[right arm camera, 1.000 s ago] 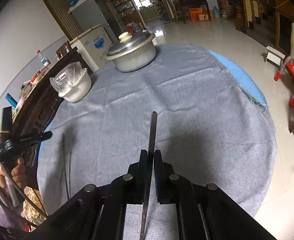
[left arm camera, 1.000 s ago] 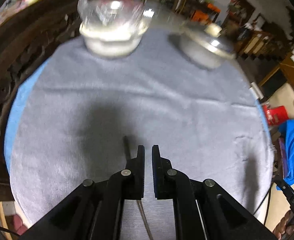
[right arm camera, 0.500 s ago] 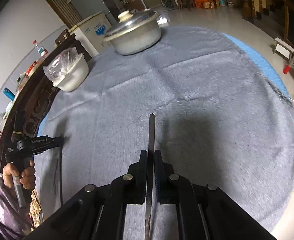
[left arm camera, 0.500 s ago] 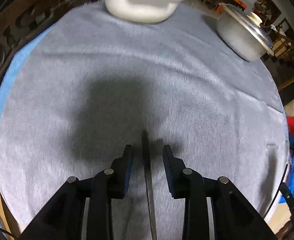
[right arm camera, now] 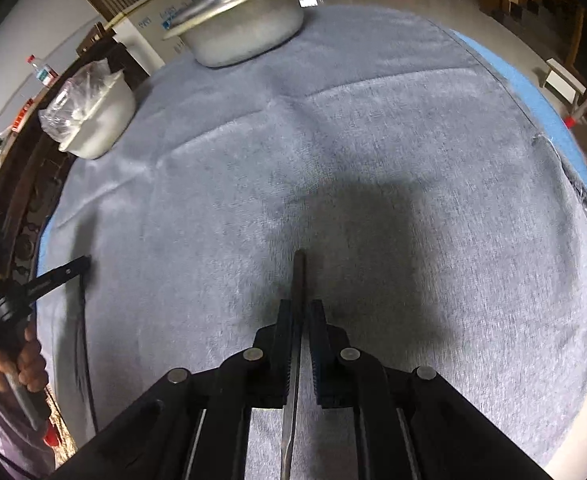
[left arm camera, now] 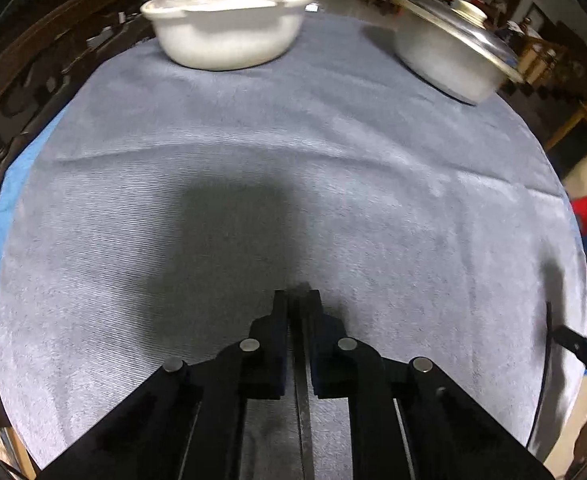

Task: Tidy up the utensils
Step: 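Lift both held chopsticks off the cloth, then carry both chopsticks over the dark grey cup and lower them in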

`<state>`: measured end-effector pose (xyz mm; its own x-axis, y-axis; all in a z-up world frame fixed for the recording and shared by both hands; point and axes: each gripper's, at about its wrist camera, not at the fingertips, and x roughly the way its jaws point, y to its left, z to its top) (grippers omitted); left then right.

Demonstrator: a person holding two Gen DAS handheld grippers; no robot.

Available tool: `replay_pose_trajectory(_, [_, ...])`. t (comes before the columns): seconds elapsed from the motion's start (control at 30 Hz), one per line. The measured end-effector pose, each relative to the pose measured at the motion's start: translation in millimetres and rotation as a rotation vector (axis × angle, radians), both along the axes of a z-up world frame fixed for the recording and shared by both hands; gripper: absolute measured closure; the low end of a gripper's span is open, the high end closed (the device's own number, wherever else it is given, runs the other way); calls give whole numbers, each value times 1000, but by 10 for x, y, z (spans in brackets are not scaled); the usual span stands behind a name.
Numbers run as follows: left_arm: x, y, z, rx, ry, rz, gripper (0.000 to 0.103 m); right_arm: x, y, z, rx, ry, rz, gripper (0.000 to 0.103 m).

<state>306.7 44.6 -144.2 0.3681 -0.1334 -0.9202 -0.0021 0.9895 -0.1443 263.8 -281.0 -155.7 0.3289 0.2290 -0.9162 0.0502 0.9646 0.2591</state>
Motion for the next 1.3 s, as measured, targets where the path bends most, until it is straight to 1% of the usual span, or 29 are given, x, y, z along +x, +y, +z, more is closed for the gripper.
replay_pose_trajectory(0.03, [-7, 19, 1, -15, 10, -4, 94, 32, 31, -32, -11, 20, 7, 82])
replay_pose_trajectory(0.1, [-18, 72, 11, -26, 22, 4, 94, 59, 90, -18, -34, 2, 21, 75])
replay_pose_trajectory(0.17, [-36, 134, 43, -16, 14, 11, 92, 84, 141, -22, -61, -11, 34, 74])
replay_pose_trajectory(0.2, [-70, 186, 61, -13, 12, 16, 91, 90, 153, -23, -70, -16, 37, 77])
replay_pose_trajectory(0.23, [-82, 213, 66, -15, 13, 22, 87, 96, 166, -26, -85, -20, 41, 79])
replay_pose_trajectory(0.27, [-87, 237, 67, -20, 16, 27, 83, 97, 177, -26, -100, -26, 43, 89])
replay_pose_trajectory(0.3, [-70, 232, 49, -21, 23, 27, 83, 101, 189, -33, -122, -31, 43, 95])
replay_pose_trajectory(0.33, [-56, 219, 26, -20, 32, 25, 83, 103, 195, -37, -125, -38, 40, 95])
replay_pose_trajectory(0.43, [-11, 114, 13, 1, 12, 15, 82, 85, 161, -43, -97, -50, 19, 95])
replay_pose_trajectory(0.5, [-4, 79, 25, 1, 4, 22, 82, 39, 116, -43, -83, -57, 6, 96])
replay_pose_trajectory(0.53, [-11, 82, 23, 1, 1, 24, 91, 9, 86, -36, -72, -63, -1, 96])
replay_pose_trajectory(0.57, [0, 79, 17, 0, 2, 24, 96, -20, 52, -17, -60, -69, -7, 96])
replay_pose_trajectory(0.63, [-15, 127, 22, -21, 2, 35, 96, -98, -35, 33, -26, -88, -30, 96])
replay_pose_trajectory(0.7, [-75, 190, 58, -27, -10, 57, 96, -180, -99, 112, -7, -118, -48, 96])
replay_pose_trajectory(0.83, [-277, 290, 300, -48, -85, 77, 96, -377, -178, 332, 15, -190, -79, 96])
replay_pose_trajectory(1.0, [-681, 395, 786, -74, -210, 88, 97, -681, -266, 657, 52, -303, -121, 96])
replay_pose_trajectory(1.07, [-871, 376, 983, -88, -267, 89, 97, -835, -307, 812, 64, -352, -132, 96])
replay_pose_trajectory(1.1, [-896, 290, 1018, -88, -290, 88, 97, -885, -296, 864, 66, -373, -136, 96])
replay_pose_trajectory(1.2, [-1247, 231, 1277, -88, -381, 74, 97, -1094, -282, 1017, 67, -440, -147, 96])
replay_pose_trajectory(1.27, [-1444, 213, 1393, -94, -436, 70, 97, -1248, -269, 1109, 59, -481, -155, 96])
replay_pose_trajectory(1.3, [-1605, 214, 1470, -95, -469, 70, 97, -1354, -279, 1169, 57, -503, -159, 96])
